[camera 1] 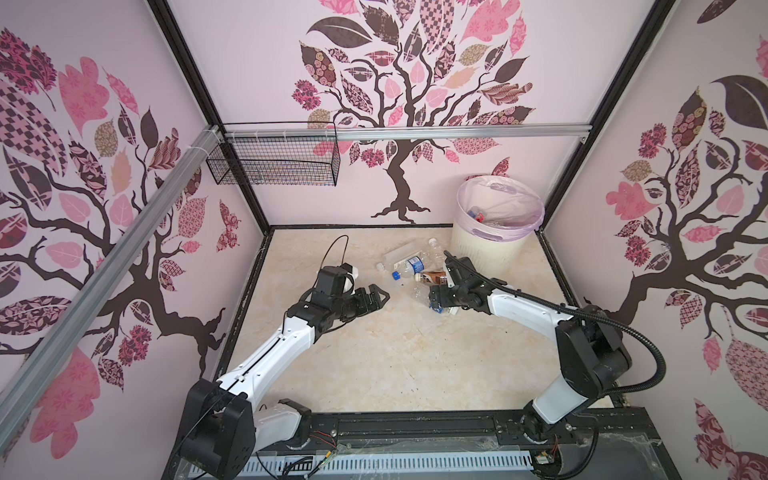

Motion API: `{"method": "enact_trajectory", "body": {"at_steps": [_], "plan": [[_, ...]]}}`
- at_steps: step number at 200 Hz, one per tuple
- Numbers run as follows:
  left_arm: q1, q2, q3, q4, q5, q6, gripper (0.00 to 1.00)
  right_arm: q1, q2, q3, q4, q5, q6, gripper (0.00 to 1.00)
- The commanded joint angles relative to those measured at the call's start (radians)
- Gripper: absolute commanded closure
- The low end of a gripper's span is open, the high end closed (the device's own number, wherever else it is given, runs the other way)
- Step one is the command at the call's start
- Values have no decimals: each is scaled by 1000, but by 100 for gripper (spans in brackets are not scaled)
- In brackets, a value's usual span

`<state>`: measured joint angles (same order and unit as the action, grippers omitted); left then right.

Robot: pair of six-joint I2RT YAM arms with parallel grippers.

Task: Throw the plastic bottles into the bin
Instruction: 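Push the Pocari Sweat bottle toward the left gripper with the right gripper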

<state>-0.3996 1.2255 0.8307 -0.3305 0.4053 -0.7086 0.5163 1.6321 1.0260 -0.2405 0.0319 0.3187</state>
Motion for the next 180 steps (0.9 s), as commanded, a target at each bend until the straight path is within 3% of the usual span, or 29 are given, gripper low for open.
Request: {"method": "enact_trajectory", "body": {"at_steps": [1,69,148,180], "plan": [[4,5,-31,15,3,2,2,29,17,-15,0,-29,31,1],[5,7,-36,13,-8,2,2,78,-17,-71,72,-131,138,1],[5,3,-37,7,-15,7,2,87,-109,-66,5,-19,82,1],[5,9,-37,8,-13,6,2,89,-74,-70,24,-75,105,0]]}}
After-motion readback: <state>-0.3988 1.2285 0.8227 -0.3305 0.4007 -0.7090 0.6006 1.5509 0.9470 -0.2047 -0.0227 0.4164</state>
